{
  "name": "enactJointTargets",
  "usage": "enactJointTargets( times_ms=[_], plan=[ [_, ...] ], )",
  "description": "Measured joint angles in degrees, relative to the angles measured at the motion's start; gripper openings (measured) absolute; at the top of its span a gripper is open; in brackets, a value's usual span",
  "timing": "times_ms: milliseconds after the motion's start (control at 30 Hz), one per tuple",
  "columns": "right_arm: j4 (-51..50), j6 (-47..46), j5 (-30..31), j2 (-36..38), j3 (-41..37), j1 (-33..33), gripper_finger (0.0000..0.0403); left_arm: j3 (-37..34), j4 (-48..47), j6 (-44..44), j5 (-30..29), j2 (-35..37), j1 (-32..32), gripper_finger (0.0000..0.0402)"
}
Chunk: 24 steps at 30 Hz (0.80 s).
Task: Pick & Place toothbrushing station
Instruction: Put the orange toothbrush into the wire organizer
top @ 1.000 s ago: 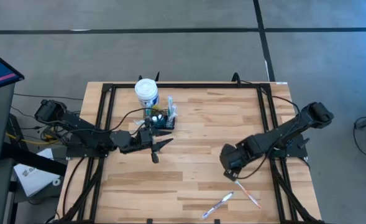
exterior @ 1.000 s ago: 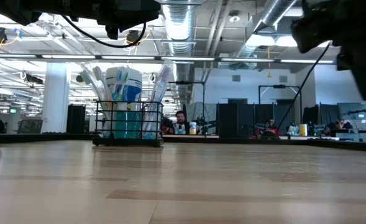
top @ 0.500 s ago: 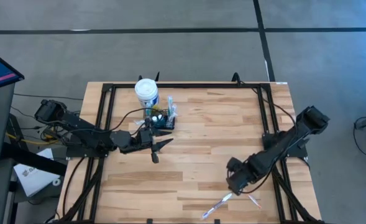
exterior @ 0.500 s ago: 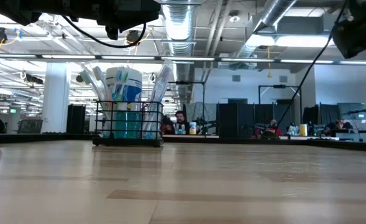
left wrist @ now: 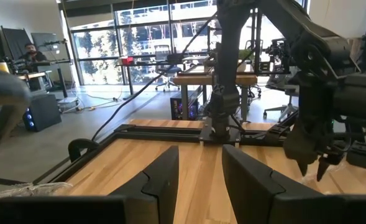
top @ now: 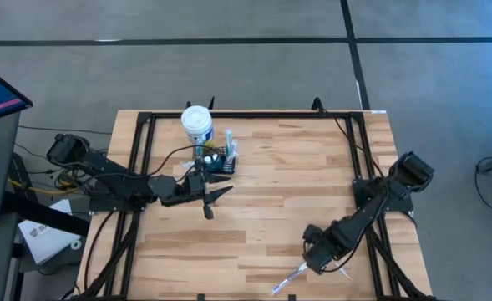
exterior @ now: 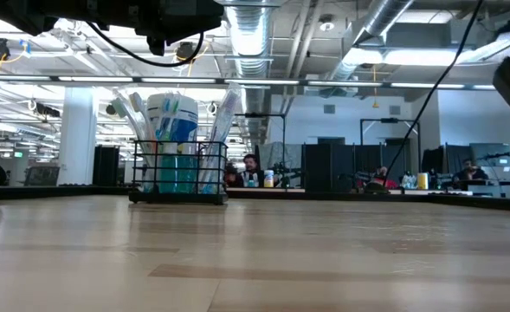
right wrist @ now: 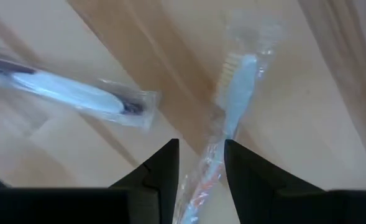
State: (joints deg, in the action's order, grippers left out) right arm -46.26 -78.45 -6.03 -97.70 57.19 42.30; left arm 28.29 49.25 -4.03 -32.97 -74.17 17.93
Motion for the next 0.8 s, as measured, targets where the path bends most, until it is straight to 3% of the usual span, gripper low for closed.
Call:
enactJointTargets(
  times_ms=[800],
  plan=[
    [-1.1, -0.8, 2.5, -0.1, 0.1, 0.1, 0.0118, 0.0, 0.0, 0.0, 0.0, 0.0, 0.0, 0.0117]
  ],
)
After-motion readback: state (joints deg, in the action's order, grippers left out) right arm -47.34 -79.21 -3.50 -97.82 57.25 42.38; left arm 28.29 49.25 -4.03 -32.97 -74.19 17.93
